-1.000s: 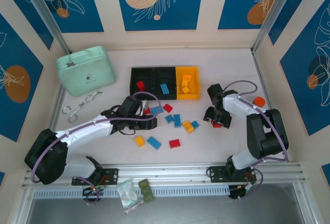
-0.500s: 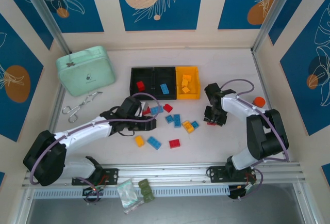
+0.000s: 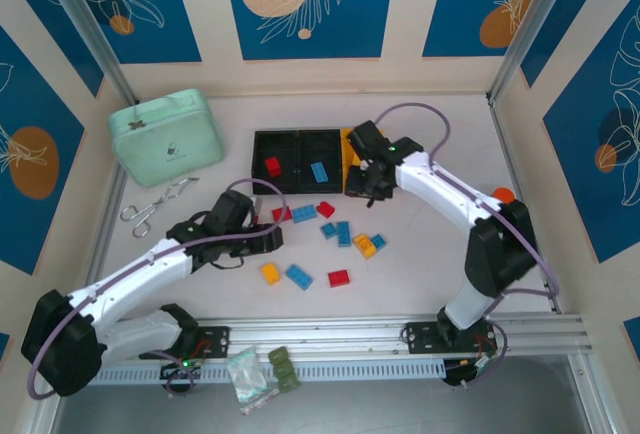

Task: Sort the legos into containers by color
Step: Place the lego in the container.

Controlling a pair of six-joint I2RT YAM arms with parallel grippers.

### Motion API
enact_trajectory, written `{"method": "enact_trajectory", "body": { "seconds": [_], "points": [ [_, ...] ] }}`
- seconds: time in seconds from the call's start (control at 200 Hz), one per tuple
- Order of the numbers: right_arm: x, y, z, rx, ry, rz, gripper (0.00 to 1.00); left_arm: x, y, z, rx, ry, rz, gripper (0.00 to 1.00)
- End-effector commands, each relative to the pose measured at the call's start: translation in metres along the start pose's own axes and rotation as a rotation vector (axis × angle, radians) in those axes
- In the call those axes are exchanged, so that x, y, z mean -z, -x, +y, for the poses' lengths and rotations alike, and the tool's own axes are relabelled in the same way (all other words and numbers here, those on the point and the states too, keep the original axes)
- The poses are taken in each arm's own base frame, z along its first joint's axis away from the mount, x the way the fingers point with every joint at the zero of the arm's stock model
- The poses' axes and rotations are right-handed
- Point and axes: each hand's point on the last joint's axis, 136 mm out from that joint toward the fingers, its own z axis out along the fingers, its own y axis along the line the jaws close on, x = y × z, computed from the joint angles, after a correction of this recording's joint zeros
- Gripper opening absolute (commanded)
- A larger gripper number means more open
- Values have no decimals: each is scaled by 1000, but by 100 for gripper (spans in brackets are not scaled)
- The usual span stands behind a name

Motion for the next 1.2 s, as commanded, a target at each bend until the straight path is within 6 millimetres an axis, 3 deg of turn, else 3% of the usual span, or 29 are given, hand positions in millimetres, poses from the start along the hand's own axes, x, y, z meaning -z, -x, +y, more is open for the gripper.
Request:
{"method": "enact_trajectory", "body": {
  "seconds": [0.0,0.275,0.535,0.81,1.196],
  "points": [
    [-3,7,40,75,52,21,31,10,-6,34,72,101,7,59],
    [-25,40,125,174,160,29,31,34,16,54,152,108,-65,59],
    [-53,55,183,212,246,60,32,35,10,60,180,99,-62,59],
    [-86,57,204,195,280,115,33,34,3,64,196,97,-60,59],
    [-103,49,209,196,287,145,37,29,0,66,207,88,-49,59]
  ]
}}
